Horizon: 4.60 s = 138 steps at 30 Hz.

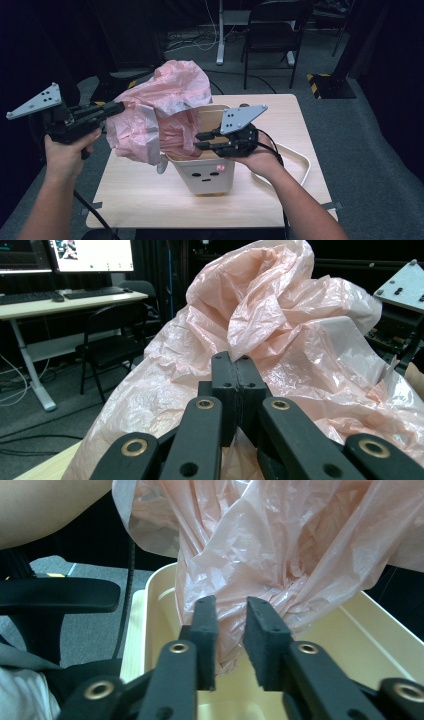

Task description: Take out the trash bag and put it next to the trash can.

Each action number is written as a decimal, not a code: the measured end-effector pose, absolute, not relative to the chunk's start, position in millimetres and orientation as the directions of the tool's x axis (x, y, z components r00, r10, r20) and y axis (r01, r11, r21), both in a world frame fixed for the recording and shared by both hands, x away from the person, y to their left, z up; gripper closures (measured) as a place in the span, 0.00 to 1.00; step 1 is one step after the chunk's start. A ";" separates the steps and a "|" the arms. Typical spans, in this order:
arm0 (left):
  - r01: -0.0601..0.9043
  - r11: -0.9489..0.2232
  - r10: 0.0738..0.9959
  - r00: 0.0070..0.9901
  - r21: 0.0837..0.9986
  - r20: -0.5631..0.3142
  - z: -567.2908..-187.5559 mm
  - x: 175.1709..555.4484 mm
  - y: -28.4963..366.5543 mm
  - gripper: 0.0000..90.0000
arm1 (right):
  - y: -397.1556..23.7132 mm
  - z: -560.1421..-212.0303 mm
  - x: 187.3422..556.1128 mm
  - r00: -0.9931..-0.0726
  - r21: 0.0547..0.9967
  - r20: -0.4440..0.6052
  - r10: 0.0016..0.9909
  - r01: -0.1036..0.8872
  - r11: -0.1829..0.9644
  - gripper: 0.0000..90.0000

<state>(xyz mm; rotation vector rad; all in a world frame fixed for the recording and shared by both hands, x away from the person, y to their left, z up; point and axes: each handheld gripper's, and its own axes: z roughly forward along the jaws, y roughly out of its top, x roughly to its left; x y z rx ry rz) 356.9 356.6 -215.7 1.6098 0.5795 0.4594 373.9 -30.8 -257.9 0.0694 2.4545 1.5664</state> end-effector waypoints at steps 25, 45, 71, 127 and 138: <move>0.088 -0.094 0.594 0.804 0.992 -0.015 -211.1 359.1 344.3 1.00 | -52.7 -238.5 371.4 -0.962 0.942 -0.188 0.196 -0.121 0.313 1.00; 0.054 -0.118 0.589 0.808 0.992 0.027 -190.5 361.3 331.8 1.00 | -56.6 -206.8 369.4 -0.953 0.950 -0.217 0.212 -0.156 0.272 1.00; 0.037 -0.133 0.628 0.777 0.990 0.056 -183.1 346.1 350.3 1.00 | -34.9 -186.5 374.6 -0.956 0.956 -0.230 0.184 -0.187 0.226 1.00; 0.074 -0.098 0.637 0.771 0.992 0.005 -203.1 348.3 360.9 1.00 | -25.5 -205.9 380.1 -0.972 0.961 -0.165 0.168 -0.120 0.249 1.00; 0.048 -0.080 0.656 0.755 0.996 0.017 -188.0 342.3 372.4 1.00 | -13.2 -192.8 380.9 -0.972 0.960 -0.183 0.148 -0.144 0.239 1.00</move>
